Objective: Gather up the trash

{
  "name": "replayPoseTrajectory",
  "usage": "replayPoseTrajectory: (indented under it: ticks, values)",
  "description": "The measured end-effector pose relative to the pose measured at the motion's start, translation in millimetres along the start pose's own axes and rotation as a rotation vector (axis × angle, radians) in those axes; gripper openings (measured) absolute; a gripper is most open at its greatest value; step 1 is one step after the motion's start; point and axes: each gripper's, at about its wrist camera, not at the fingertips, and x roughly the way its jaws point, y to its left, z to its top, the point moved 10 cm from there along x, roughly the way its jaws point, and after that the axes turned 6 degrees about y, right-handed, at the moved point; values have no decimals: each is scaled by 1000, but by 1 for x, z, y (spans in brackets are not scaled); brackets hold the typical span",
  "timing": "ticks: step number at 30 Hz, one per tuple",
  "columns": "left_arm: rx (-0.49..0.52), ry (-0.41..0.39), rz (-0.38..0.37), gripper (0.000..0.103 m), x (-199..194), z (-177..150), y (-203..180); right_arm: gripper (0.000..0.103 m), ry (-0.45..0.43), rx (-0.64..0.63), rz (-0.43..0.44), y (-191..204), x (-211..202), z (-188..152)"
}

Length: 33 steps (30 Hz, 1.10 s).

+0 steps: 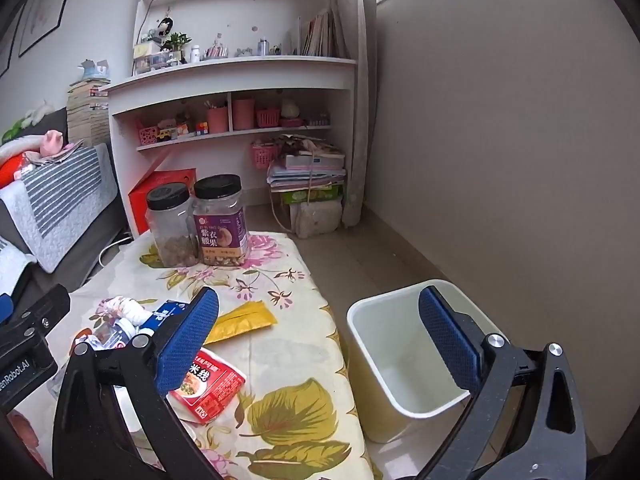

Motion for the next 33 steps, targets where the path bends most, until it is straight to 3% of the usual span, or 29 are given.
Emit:
replayPoseTrajectory:
  ticks: [33]
  values:
    - [-13,-8,26,97,5,-1,7,96,-19,13,24,11,2,3]
